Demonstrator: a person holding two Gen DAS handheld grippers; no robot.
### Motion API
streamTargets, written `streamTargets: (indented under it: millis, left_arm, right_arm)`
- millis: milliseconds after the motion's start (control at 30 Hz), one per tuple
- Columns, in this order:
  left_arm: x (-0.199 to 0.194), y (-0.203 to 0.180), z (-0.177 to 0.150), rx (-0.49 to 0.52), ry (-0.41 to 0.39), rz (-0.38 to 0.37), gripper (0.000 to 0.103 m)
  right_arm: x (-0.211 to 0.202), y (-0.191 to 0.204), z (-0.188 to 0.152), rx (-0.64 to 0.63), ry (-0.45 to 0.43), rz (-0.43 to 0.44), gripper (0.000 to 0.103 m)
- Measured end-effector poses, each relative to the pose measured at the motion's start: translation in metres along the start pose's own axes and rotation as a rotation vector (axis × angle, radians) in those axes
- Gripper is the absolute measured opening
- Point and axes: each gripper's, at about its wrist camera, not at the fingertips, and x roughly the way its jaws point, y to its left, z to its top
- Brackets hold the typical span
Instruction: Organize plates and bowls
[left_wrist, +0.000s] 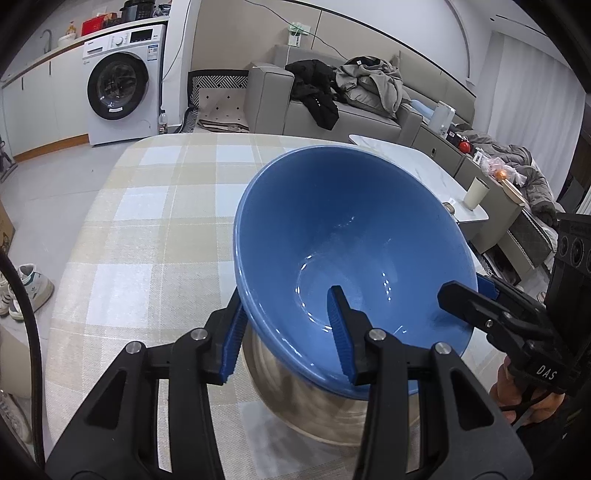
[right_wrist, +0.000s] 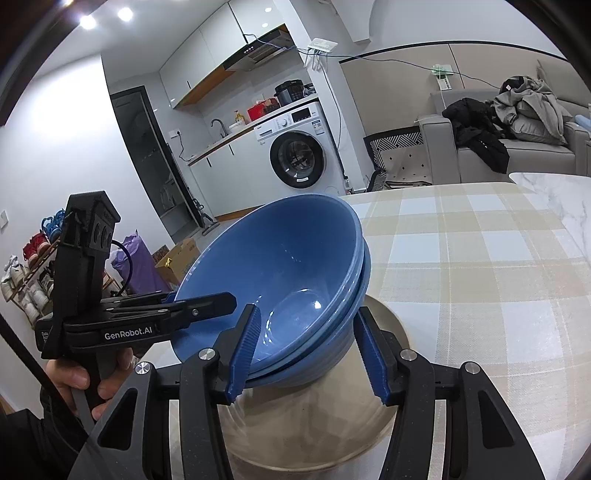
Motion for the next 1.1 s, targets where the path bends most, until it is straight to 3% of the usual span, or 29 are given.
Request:
streamTargets:
  millis: [300,400,467,533,800,900,1100]
  left_arm:
    - [-0.005,-0.002,-0.003,0.024,-0.01,-0.005,0.043]
    - [-0.01,-0.004,-0.002,0.039,-0.028,0.009,0.057]
    - [-0.017,-0.005,-0.002,0.047,-0.055,0.022,0.073]
    - [-0.025,-0.007,-0.001,0.063,-0.07,0.016,0.078]
    - [-0.058,-0.015,-0.005,0.132,-0.134,0.058,0.083]
    - [-0.069,-0.014,-0.013,0.149,-0.169,0.081,0.102]
    - [-0.092,-0.004,-0.027,0.133,-0.234,0.066,0.102]
  right_arm:
    - [0.0,0.0,0.001,-0.013,0.008,-0.021,0.06]
    - [-0.004,0.005,0.003,-0.058,-0.008,-0.053,0.065]
    - [-0.007,0.007,0.002,-0.082,-0.016,-0.069,0.072]
    - [-0.01,0.007,0.003,-0.094,-0.026,-0.067,0.079]
    - [-0.023,0.004,0.011,-0.114,-0.07,-0.09,0.1]
    - [-0.032,0.003,0.014,-0.143,-0.104,-0.096,0.102]
    - [-0.047,-0.005,0.012,-0.166,-0.134,-0.064,0.102]
